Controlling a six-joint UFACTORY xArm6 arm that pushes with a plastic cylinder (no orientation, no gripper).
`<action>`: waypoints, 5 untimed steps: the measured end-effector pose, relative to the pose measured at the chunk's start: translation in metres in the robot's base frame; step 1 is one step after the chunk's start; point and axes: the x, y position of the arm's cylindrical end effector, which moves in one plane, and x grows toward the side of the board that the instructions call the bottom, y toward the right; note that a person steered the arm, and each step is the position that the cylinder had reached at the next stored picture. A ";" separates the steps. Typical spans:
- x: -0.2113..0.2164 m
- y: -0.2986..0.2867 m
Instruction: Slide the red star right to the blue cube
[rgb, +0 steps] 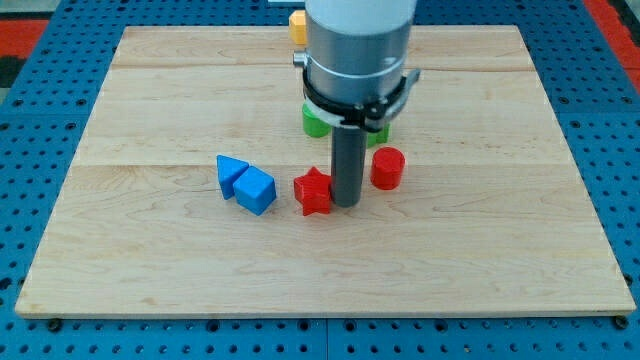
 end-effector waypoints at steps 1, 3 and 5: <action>-0.024 -0.004; -0.044 -0.087; -0.107 -0.090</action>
